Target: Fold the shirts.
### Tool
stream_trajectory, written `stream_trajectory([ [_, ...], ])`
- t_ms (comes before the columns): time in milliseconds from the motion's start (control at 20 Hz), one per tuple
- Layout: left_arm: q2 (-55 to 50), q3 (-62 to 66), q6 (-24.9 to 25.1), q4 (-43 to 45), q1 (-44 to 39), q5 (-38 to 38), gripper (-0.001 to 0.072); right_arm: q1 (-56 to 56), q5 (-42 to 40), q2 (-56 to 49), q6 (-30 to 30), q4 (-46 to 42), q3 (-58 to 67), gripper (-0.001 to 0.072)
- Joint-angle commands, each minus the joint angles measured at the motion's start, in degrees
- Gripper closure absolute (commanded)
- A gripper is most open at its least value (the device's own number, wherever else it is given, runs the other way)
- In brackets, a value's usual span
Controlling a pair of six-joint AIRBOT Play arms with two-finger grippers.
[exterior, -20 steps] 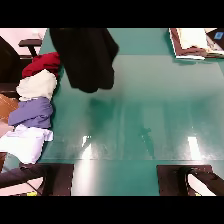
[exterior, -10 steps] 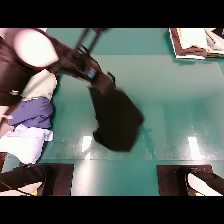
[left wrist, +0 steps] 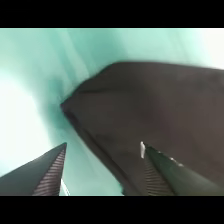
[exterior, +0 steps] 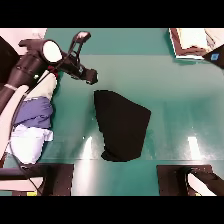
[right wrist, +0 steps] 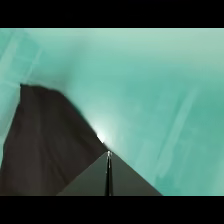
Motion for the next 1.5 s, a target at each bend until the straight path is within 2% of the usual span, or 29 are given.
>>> stream_trajectory([
  [0,-8.87,-0.52,-0.24,-3.10,2.38,0.07,0.0168,-0.04,-2.21,3.15,0.04,0.07,-8.35,0.0693],
  [100,-12.83,-0.52,-0.24,-5.07,2.38,0.74,0.0168,-0.04,-2.27,3.98,0.02,0.02,-12.04,0.0664],
  [200,-15.30,-0.52,-0.24,-5.79,2.38,1.79,0.0169,-0.04,-2.29,4.04,0.04,0.04,-14.93,0.0390],
  [450,-16.72,-0.59,-0.20,-9.03,2.38,4.59,0.0171,-0.17,-4.98,4.00,0.04,-0.33,-20.90,0.0381],
  [500,-16.72,-0.57,-0.22,-8.96,2.40,4.59,0.0242,-0.20,-5.27,4.00,0.04,-0.57,-22.27,0.0381],
  [550,-16.65,-0.57,-0.17,-9.01,2.40,4.55,0.0535,-0.52,-5.14,4.00,0.04,-0.50,-24.04,0.0381],
  [600,-16.33,-0.55,0.42,-8.98,2.40,4.44,0.0671,-1.44,-4.94,3.69,0.09,-0.35,-25.81,0.0381],
  [700,-14.84,0.66,1.97,-8.11,2.40,3.50,0.0681,-4.20,-4.83,2.45,0.72,-0.33,-29.66,0.0381],
  [750,-13.66,1.62,2.67,-6.99,2.40,2.95,0.0682,-5.62,-4.28,1.16,0.72,-0.15,-31.61,0.0348],
  [800,-12.00,2.47,3.26,-5.97,2.38,3.04,0.0682,-6.75,-4.09,-0.52,0.70,0.55,-33.86,0.0217],
  [850,-10.29,3.26,3.28,-5.46,2.40,3.06,0.0681,-7.19,-4.31,-2.80,0.68,2.29,-36.44,0.0179],
  [1050,-6.08,4.46,4.74,-5.03,2.38,2.82,0.0681,-1.81,-16.33,-13.18,-2.01,12.22,-43.25,0.0192],
  [1150,-5.73,4.48,4.74,-5.03,2.38,1.84,0.0681,3.32,-21.88,-18.47,-2.78,15.91,-42.75,0.0204],
  [1300,-5.73,4.46,4.74,-5.05,2.38,1.44,0.0681,10.97,-26.43,-26.08,-3.21,16.39,-37.46,0.0210],
  [1450,-5.49,4.48,4.72,-5.05,2.38,1.14,0.0681,14.69,-28.44,-32.57,-3.21,15.91,-30.99,0.0402],
])
